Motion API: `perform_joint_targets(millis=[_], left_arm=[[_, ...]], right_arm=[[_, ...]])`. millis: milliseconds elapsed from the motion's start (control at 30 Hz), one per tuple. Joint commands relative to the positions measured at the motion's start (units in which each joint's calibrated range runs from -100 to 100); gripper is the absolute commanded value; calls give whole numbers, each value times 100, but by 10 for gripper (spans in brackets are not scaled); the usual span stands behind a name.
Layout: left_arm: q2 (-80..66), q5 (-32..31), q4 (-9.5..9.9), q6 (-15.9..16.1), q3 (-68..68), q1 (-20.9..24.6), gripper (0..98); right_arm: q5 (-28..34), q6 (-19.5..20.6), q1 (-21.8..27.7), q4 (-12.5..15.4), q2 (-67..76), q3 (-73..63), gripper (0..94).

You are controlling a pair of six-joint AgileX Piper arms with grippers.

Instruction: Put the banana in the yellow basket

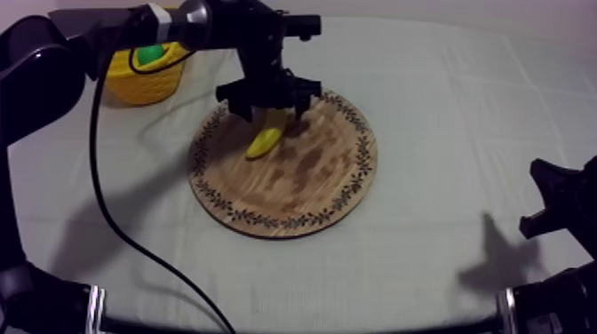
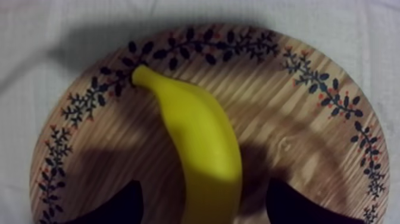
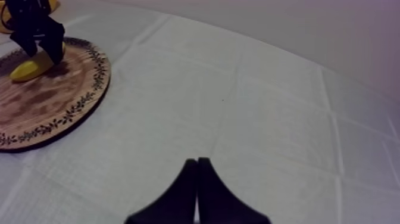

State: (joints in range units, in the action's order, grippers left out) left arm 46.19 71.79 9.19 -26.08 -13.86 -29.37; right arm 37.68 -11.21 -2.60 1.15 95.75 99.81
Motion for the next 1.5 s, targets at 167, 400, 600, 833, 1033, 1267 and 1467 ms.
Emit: perform_joint_targets(millis=[167,400,600,833,1033,1267,1467], left_arm=[[191,-30,-76,-33,-162,13,728],[248,-132,-89,-47,-223,51,591],[225,-351,-95,42,-176,109,424],[162,-639,-133,172,-60,134,286],[109,-701,-155,197,-34,115,236],[-428,-718,-204,267,147,186,215],[-1618,-642,-429,529,369,443,218]], right_arm=[[-2,1,0,0,0,-3,3],[-2,1,0,0,0,-3,3],[-2,1,0,0,0,-3,3],[-2,1,0,0,0,-3,3],[-2,1,0,0,0,-3,3],[-2,1,0,0,0,-3,3],[-2,1,0,0,0,-3,3]])
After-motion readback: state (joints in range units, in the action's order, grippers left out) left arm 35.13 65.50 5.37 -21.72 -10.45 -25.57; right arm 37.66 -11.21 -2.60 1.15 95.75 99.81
